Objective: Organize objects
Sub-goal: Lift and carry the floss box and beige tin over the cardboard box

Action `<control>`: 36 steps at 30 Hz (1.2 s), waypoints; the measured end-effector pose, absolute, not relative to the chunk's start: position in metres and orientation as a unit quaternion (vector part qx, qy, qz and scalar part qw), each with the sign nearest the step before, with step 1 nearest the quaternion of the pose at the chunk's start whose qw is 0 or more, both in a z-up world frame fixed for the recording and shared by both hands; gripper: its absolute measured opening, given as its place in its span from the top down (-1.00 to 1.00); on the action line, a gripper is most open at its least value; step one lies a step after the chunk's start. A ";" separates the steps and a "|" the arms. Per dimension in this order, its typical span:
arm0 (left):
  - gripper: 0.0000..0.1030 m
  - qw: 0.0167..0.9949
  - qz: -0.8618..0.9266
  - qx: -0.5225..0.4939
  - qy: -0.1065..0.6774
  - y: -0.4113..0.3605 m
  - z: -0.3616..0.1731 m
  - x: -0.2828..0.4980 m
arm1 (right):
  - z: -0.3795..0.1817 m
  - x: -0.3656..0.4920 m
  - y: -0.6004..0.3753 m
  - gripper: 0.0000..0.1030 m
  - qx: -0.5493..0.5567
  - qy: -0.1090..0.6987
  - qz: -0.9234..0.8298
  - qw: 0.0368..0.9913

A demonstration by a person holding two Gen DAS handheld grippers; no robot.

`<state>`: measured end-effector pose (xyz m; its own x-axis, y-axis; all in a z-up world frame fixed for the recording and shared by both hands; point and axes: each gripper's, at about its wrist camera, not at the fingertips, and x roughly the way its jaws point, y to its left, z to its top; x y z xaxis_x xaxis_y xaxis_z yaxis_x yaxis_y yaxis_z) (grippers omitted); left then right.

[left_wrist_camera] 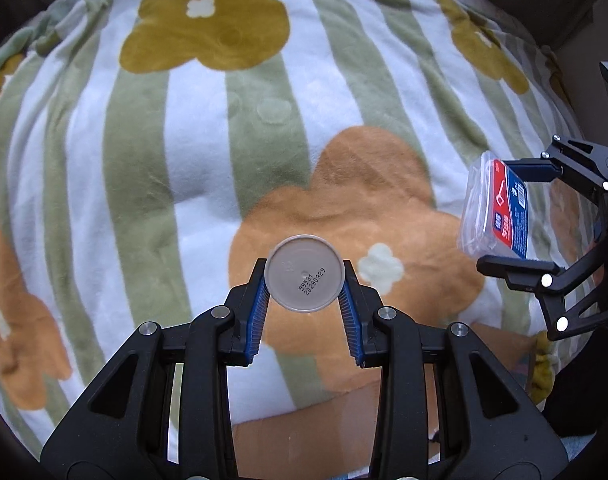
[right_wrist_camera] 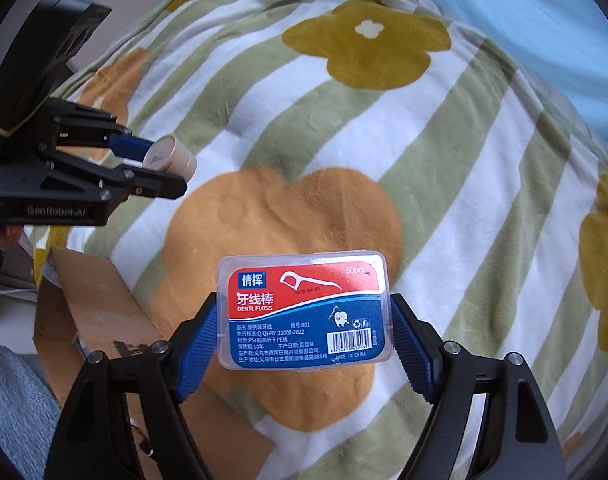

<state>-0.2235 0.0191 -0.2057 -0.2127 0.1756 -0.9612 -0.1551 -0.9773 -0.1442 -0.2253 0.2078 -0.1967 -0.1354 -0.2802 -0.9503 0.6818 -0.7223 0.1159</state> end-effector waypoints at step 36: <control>0.41 0.109 0.779 -0.617 -0.029 -0.008 -0.181 -0.006 | -0.159 -0.046 0.199 -0.49 0.593 0.060 -0.764 0.246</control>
